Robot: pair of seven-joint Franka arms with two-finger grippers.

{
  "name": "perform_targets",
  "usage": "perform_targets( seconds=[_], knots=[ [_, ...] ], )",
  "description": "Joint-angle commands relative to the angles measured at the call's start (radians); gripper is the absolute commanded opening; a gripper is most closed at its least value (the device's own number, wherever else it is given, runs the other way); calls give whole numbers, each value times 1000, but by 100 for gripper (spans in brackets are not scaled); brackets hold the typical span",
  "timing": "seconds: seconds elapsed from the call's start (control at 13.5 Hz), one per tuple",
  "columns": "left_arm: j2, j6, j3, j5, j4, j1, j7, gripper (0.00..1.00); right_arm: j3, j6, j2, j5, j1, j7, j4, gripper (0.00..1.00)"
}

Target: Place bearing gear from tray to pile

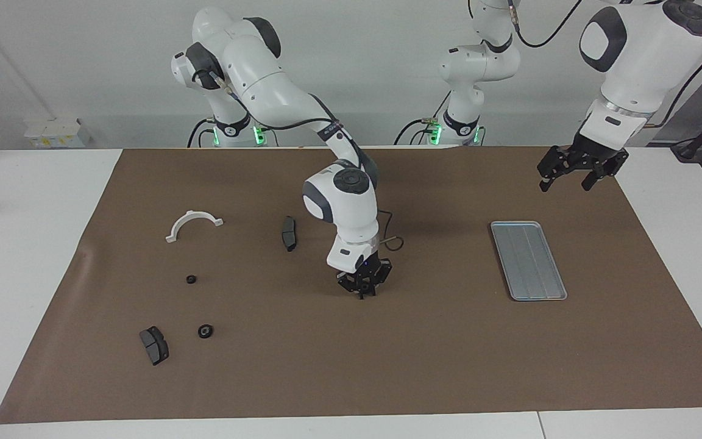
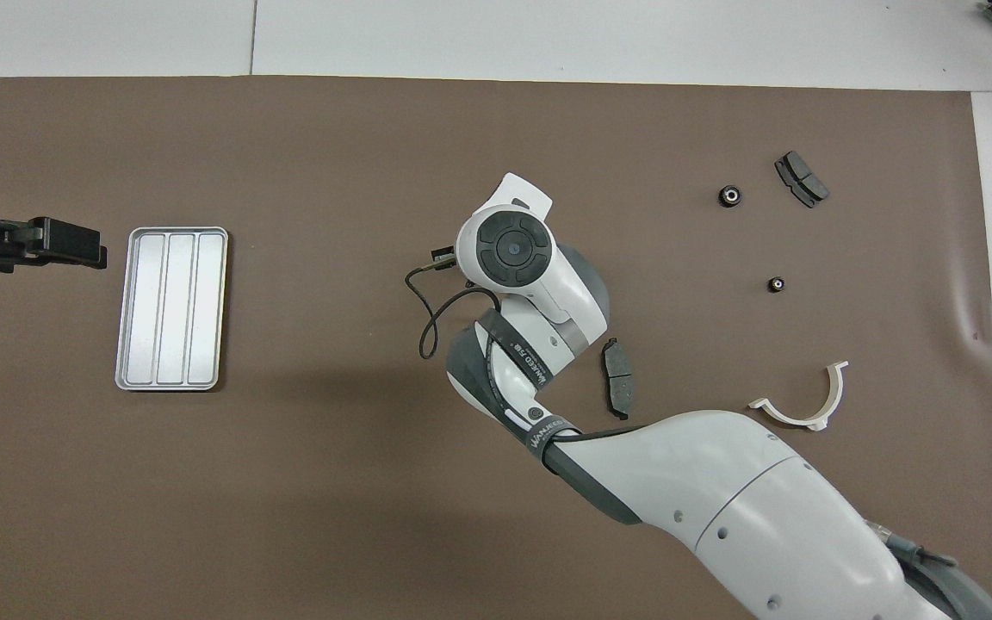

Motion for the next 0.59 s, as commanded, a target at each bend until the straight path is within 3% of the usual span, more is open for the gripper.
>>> perform_targets(
  seconds=[0.0, 0.52],
  knots=[
    [-15, -15, -11, 24, -20, 11, 4, 100, 8, -36, 2, -21, -20, -18, 5, 8],
    [-14, -17, -9, 24, -5, 25, 2, 100, 14, -180, -30, 1, -204, -232, 51, 5]
  ],
)
